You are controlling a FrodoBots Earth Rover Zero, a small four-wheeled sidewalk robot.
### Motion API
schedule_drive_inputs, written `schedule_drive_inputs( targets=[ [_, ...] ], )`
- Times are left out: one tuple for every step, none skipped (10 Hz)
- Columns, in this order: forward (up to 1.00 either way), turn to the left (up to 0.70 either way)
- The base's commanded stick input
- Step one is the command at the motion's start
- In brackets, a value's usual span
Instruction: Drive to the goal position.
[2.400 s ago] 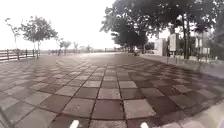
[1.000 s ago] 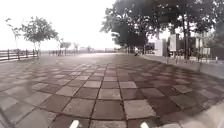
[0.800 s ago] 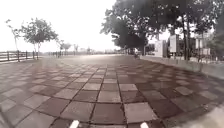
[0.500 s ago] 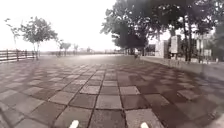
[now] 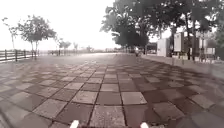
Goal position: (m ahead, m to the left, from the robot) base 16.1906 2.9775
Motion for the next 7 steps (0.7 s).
schedule_drive_inputs(
  targets=[
    [-0.1, 0.0],
    [-0.31, 0.0],
    [-0.49, 0.0],
    [-0.56, 0.0],
    [-0.55, 0.0],
    [-0.45, 0.0],
    [0.0, 0.0]
  ],
)
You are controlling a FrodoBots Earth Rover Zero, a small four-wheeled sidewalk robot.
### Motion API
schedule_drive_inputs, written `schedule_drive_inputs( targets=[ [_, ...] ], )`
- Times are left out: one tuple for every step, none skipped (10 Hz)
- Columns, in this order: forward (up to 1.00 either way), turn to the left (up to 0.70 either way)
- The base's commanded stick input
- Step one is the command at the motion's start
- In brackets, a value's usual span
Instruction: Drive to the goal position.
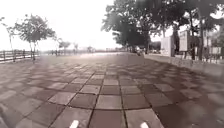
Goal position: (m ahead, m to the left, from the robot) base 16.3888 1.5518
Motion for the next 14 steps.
schedule_drive_inputs(
  targets=[
    [0.0, 0.0],
    [0.0, 0.0],
    [0.61, 0.0],
    [0.6, 0.0],
    [0.2, 0.0],
    [0.7, 0.0],
    [0.7, 0.0],
    [0.7, 0.0],
    [0.7, 0.0],
    [0.7, 0.0],
    [0.7, 0.0],
    [0.7, 0.0],
    [0.7, 0.0],
    [0.7, 0.0]
  ],
)
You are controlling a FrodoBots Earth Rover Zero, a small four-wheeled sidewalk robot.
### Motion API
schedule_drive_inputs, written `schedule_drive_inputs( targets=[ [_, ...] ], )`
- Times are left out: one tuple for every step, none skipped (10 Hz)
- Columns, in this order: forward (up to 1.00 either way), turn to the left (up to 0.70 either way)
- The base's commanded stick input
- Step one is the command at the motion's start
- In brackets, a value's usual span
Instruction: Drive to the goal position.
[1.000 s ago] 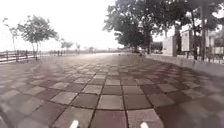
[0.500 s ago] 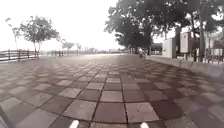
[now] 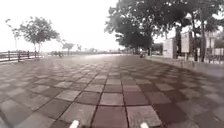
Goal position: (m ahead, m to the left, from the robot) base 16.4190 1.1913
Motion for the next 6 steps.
schedule_drive_inputs(
  targets=[
    [0.7, 0.0],
    [0.7, 0.0],
    [0.7, 0.0],
    [0.7, 0.0],
    [0.7, 0.0],
    [0.7, 0.0]
  ],
)
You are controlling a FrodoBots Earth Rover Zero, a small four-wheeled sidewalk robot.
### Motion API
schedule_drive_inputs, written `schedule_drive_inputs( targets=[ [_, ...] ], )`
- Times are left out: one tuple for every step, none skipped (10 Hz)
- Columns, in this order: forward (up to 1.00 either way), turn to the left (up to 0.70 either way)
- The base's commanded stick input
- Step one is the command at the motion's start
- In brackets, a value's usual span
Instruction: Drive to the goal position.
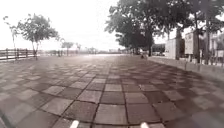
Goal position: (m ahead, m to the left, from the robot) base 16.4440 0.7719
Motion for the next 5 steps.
schedule_drive_inputs(
  targets=[
    [0.7, 0.0],
    [0.7, 0.0],
    [0.7, 0.0],
    [0.7, 0.0],
    [0.7, 0.0]
  ],
)
